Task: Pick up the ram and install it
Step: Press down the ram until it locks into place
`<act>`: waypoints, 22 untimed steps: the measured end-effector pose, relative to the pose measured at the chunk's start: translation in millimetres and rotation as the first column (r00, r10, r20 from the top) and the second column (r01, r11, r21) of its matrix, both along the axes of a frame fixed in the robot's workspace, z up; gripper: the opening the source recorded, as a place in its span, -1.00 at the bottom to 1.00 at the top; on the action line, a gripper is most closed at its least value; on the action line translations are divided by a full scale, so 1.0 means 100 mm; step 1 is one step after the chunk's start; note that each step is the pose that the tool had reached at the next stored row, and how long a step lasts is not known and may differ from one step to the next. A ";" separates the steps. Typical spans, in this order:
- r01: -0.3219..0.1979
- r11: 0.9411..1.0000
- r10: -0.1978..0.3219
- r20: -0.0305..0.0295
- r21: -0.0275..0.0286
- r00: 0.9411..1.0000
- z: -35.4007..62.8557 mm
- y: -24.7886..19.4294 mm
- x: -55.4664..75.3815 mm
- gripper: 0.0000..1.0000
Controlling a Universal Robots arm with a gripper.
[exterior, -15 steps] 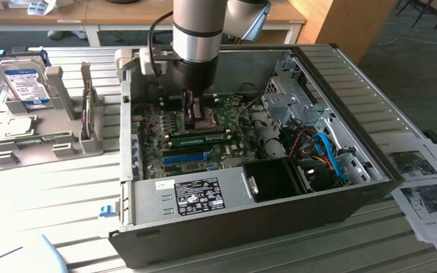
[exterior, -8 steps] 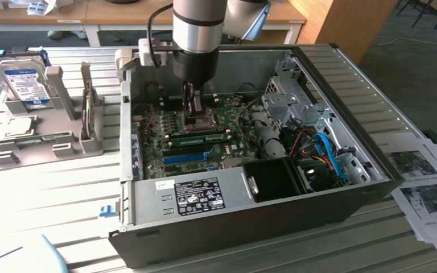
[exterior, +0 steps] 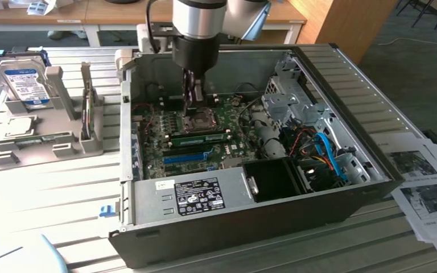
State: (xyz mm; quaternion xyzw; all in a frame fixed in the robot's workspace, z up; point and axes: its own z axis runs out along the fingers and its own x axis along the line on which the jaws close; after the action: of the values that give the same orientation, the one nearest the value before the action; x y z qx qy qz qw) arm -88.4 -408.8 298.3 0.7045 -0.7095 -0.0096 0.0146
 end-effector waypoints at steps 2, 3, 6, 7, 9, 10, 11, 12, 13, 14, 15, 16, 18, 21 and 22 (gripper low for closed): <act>0.000 1.000 0.000 0.000 0.000 1.000 0.055 0.000 0.00 -0.81; 0.000 1.000 0.000 0.000 0.000 1.000 0.080 0.000 0.00 -0.81; 0.000 1.000 0.000 0.000 0.000 1.000 0.142 0.000 0.00 -0.81; 0.000 1.000 0.000 0.000 0.000 1.000 0.161 0.000 0.00 -0.81; 0.000 1.000 0.000 0.000 0.000 1.000 0.199 0.000 0.00 -0.81; 0.000 1.000 0.000 0.000 0.000 1.000 0.216 0.000 0.00 -0.81; 0.000 1.000 0.000 0.000 0.000 1.000 0.233 0.000 0.00 -0.81; 0.000 1.000 0.000 0.000 0.000 1.000 0.250 0.000 0.00 -0.81; 0.000 1.000 0.000 0.000 0.000 1.000 0.267 0.000 0.00 -0.81; 0.000 1.000 0.000 0.000 0.000 1.000 0.284 0.000 0.00 -0.81; 0.000 1.000 0.000 0.000 -0.001 1.000 0.300 0.000 0.00 -0.81; 0.000 1.000 0.000 0.000 -0.001 1.000 0.315 0.000 0.00 -0.81; 0.000 1.000 0.000 0.000 -0.001 1.000 0.327 0.000 0.00 -0.81; 0.000 1.000 0.000 0.000 -0.001 1.000 0.327 0.000 0.00 -0.81; 0.000 1.000 0.000 0.000 -0.001 1.000 0.327 0.000 0.00 -0.81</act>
State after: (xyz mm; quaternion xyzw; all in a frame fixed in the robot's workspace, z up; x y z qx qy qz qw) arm -88.3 -408.8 331.0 0.7045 -0.7095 -0.0092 0.0149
